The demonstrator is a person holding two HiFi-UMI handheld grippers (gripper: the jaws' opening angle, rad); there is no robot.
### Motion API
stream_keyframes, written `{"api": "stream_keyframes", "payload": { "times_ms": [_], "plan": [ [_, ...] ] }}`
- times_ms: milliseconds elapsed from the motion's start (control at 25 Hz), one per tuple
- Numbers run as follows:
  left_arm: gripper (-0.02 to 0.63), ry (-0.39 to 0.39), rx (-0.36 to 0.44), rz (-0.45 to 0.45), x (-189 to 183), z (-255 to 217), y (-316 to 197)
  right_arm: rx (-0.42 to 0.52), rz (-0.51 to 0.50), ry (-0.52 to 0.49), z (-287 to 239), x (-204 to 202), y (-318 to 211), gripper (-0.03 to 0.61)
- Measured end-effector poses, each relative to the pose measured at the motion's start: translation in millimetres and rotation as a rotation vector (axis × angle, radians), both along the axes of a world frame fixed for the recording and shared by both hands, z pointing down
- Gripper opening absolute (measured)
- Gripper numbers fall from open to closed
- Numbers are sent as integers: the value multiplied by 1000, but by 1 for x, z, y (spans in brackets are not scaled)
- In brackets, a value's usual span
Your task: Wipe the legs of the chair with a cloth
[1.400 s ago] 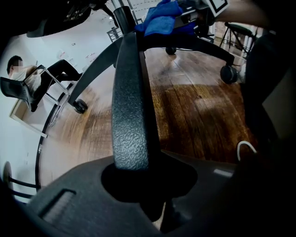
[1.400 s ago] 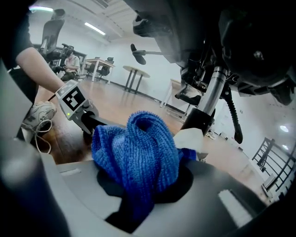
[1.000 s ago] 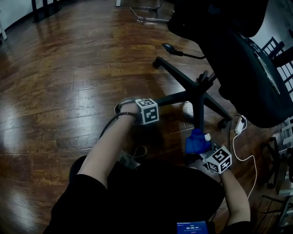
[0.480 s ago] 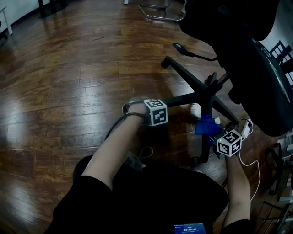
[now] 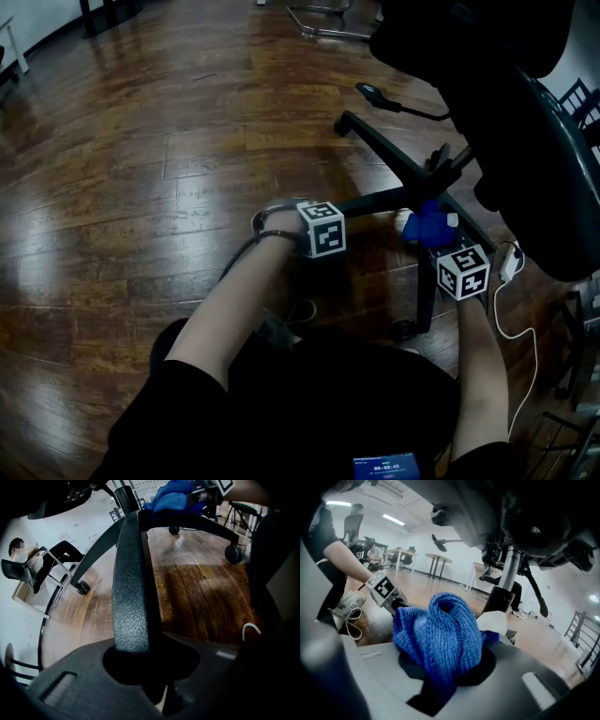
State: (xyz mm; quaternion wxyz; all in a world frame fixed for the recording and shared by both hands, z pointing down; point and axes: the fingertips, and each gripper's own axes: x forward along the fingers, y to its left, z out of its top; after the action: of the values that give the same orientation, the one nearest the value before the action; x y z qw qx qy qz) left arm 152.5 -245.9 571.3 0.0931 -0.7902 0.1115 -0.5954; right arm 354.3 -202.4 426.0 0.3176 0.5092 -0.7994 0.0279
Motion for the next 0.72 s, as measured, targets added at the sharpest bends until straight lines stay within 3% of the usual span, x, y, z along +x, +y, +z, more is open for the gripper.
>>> {"api": "stream_keyframes", "payload": {
  "times_ms": [120, 440, 600, 720],
  "plan": [
    [77, -1, 4, 1, -1, 1, 0, -76, -75, 41, 16, -12, 40, 83],
    [77, -4, 3, -9, -2, 2, -1, -277, -223, -106, 53, -35, 195, 83],
    [77, -4, 4, -16, -1, 1, -2, -324, -179, -213, 51, -27, 192, 81],
    [77, -9, 2, -14, 0, 2, -2, -283, -120, -268, 40, -20, 158, 77]
  ]
}}
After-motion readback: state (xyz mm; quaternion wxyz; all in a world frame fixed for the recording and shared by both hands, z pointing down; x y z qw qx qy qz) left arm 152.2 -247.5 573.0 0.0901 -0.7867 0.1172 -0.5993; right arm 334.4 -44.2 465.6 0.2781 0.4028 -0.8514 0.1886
